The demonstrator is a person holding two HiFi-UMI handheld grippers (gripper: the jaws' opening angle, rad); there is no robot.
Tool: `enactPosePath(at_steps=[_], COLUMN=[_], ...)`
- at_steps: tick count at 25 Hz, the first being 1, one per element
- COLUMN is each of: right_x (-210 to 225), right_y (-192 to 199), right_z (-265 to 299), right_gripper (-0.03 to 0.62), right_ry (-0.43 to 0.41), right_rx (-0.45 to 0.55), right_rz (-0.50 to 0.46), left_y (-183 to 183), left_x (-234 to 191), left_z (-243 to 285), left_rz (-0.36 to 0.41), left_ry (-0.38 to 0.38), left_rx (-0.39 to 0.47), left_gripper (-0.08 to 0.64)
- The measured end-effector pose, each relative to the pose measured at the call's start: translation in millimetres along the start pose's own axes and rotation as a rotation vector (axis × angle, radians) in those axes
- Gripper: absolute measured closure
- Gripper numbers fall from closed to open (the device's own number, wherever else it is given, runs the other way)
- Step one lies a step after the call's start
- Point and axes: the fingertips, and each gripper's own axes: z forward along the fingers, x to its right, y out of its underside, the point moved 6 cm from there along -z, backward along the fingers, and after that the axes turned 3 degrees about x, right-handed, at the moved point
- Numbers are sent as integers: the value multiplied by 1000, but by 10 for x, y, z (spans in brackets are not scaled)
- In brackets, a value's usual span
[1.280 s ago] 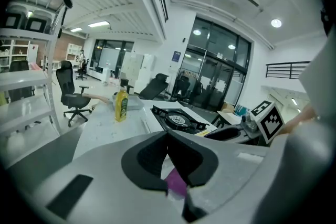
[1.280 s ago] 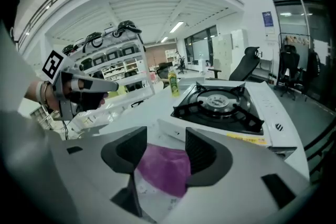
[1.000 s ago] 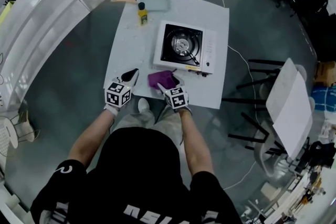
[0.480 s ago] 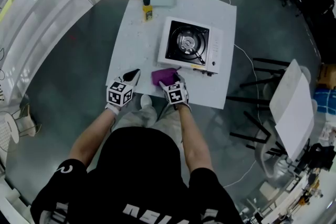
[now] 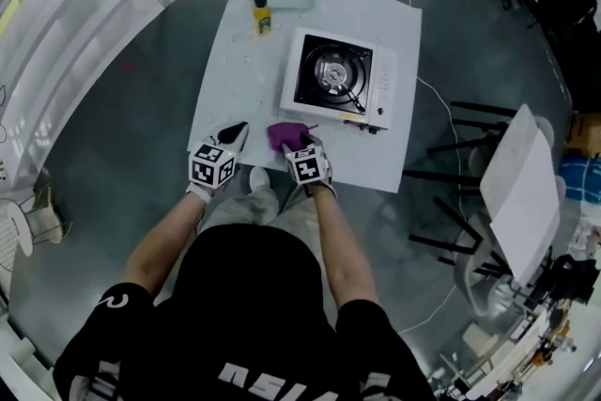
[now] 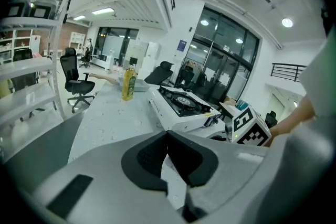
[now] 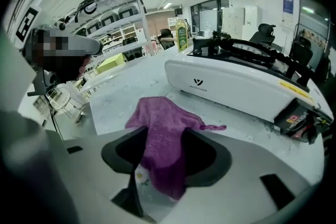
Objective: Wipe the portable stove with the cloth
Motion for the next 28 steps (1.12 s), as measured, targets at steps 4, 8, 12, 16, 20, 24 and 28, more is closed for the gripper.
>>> enactPosePath(at_steps=[4,8,12,16,20,24,28], right_x=[-108,-150,-88,-25,91,212,294], right_y=[17,-12,-157,-403,-632,-903,-1129], right_z=[15,-48,-247,-498,-761,-1143,-1537], right_gripper=[471,492,494,492,492,492,492], right_ry=[-29,-53,-18,-4,29,74,128], right_rx=[-26,-17,52,151,244,343,444], right_rz=[50,82,63,89,100,98,98], left_y=[4,-31,-82,-157,-300,-537,-803], left_x=[23,27,32,94,217,373,517], left_z=[-9,-52,-94,-80,-35,1,-5], left_rz=[-2,1,-8,-15,-1,21,60], left_ry=[-1,-7,-17,-9,13,32,56], left_rx=[5,21,40,67,98,144,194], left_gripper=[561,561,560,561,561,561,561])
